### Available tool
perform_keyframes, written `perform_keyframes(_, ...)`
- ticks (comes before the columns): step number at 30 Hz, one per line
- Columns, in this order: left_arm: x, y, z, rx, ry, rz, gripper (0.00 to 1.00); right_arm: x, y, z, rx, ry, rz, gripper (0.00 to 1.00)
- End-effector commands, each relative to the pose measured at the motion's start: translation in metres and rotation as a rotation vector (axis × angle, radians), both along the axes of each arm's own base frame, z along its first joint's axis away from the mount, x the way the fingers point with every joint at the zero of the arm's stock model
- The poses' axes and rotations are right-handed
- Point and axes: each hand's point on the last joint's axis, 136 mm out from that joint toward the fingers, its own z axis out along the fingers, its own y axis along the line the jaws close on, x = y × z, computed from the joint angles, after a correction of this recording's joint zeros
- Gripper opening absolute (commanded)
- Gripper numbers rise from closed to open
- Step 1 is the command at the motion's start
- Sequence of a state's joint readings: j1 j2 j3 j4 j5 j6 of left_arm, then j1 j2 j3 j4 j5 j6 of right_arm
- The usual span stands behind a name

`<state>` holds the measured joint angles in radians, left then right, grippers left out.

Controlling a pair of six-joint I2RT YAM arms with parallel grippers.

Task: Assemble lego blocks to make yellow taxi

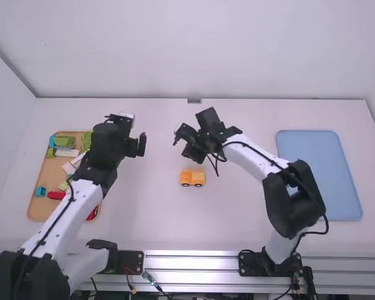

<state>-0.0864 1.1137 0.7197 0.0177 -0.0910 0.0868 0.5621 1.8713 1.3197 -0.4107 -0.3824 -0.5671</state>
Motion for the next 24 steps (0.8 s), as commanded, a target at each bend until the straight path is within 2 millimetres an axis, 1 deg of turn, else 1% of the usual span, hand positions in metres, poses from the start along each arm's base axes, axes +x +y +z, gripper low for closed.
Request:
perform_keyframes(1,-0.016,0.037,-0.007,-0.057,-0.017,0.209,0.99,-0.004,0.03,0.003,-0.021,-0.043,0.149,0.31)
perform_keyframes(3,-0.025,0.058,-0.006,-0.109,-0.043,0.312,0.99,-0.012,0.041,-0.004,-0.053,-0.022,0.224,0.3)
perform_keyframes(4,-0.032,0.074,-0.007,-0.152,-0.06,0.387,0.99,-0.018,0.048,-0.009,-0.076,-0.007,0.271,0.3)
perform_keyframes(6,-0.042,0.093,-0.008,-0.22,-0.081,0.454,0.99,-0.028,0.059,-0.019,-0.12,0.013,0.337,0.3)
perform_keyframes(8,-0.045,0.099,-0.008,-0.252,-0.085,0.451,0.99,-0.031,0.063,-0.028,-0.158,0.016,0.359,0.29)
perform_keyframes(10,-0.05,0.108,-0.01,-0.308,-0.088,0.431,0.99,-0.032,0.072,-0.046,-0.226,0.02,0.375,0.3)
perform_keyframes(12,-0.052,0.114,-0.012,-0.328,-0.085,0.432,0.99,-0.036,0.076,-0.057,-0.263,0.032,0.391,0.3)
perform_keyframes(15,-0.056,0.122,-0.017,-0.351,-0.076,0.443,0.99,-0.043,0.078,-0.076,-0.336,0.052,0.41,0.3)
perform_keyframes(17,-0.057,0.128,-0.023,-0.36,-0.064,0.469,0.99,-0.042,0.078,-0.091,-0.397,0.058,0.379,0.31)
perform_keyframes(19,-0.056,0.128,-0.025,-0.359,-0.057,0.47,0.99,-0.043,0.078,-0.099,-0.418,0.064,0.361,0.31)
perform_keyframes(21,-0.053,0.127,-0.027,-0.358,-0.052,0.465,0.99,-0.048,0.08,-0.103,-0.425,0.082,0.373,0.3)
perform_keyframes(24,-0.051,0.128,-0.03,-0.36,-0.05,0.466,0.99,-0.052,0.082,-0.104,-0.428,0.083,0.381,0.32)
